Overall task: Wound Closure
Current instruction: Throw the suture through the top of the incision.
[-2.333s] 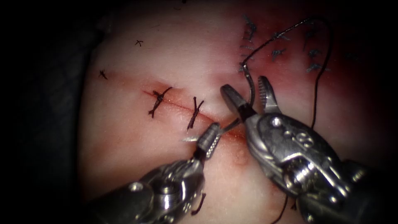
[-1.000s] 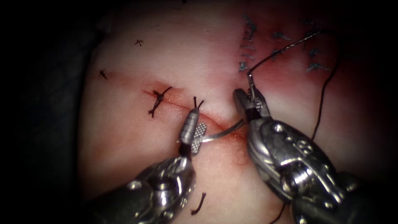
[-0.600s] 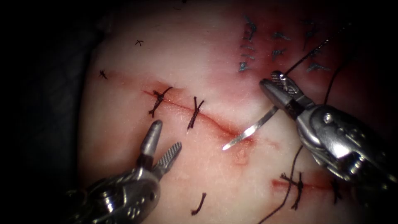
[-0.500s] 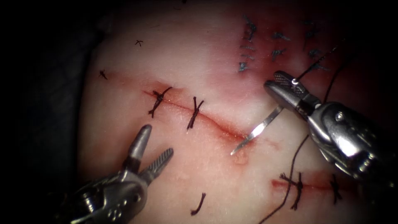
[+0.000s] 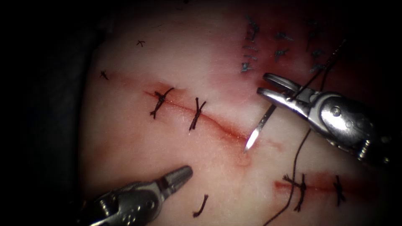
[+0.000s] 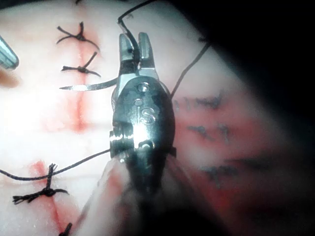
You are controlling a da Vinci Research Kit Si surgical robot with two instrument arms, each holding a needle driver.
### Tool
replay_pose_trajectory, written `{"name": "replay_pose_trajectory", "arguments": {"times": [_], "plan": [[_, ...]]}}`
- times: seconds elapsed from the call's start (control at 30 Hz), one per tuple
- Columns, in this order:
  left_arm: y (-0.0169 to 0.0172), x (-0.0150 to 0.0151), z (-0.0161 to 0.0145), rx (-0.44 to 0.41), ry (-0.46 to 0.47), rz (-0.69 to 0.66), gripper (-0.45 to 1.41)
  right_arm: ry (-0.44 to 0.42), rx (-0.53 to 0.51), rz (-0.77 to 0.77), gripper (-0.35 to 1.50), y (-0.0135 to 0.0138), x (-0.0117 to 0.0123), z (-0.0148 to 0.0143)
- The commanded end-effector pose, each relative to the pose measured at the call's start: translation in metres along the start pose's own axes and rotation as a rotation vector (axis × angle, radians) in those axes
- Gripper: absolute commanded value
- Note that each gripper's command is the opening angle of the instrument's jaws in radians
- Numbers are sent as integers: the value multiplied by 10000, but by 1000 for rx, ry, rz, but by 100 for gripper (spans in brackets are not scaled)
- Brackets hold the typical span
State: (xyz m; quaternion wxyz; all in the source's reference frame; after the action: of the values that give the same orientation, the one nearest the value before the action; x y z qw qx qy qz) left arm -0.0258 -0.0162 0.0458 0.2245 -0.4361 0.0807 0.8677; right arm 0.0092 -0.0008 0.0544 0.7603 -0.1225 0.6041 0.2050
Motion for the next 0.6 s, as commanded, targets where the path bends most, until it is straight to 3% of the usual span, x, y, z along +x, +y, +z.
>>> {"name": "replay_pose_trajectory", "arguments": {"times": [0.03,0.23,0.6], "plan": [[-1,-3,15,-2,-9,-6,-34,-2,0,-27,-35,9,-4,10],[-8,-13,42,-14,-13,-35,-25,-15,27,-84,-35,17,-14,17],[-13,-12,66,-18,-20,-49,-13,0,18,-209,-35,8,-17,42]]}}
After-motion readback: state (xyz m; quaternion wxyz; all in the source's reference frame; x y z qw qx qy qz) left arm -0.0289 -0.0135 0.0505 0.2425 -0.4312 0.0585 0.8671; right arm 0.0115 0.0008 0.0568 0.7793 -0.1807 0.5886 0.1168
